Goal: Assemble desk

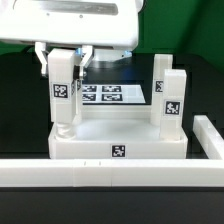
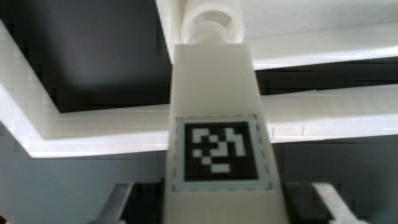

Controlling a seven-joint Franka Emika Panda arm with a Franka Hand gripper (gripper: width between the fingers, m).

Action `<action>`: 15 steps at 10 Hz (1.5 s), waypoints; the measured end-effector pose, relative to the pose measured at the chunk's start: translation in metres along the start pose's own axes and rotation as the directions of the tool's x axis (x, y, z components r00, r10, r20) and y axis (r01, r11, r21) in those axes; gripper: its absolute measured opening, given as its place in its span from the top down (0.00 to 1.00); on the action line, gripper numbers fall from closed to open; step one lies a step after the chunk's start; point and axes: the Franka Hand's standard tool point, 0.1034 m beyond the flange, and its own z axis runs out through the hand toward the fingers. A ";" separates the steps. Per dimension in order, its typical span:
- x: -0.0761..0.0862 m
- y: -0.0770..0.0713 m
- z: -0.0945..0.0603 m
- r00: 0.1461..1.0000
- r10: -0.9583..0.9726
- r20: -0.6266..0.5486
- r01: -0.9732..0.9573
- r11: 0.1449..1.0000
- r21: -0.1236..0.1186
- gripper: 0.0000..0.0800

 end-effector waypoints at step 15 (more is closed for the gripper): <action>-0.007 -0.001 0.013 1.000 -0.017 -0.016 0.016 1.000 -0.025 0.64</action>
Offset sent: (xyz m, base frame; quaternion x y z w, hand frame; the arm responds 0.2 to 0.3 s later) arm 0.0000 0.0000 0.0000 0.0000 0.0000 0.0000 1.0000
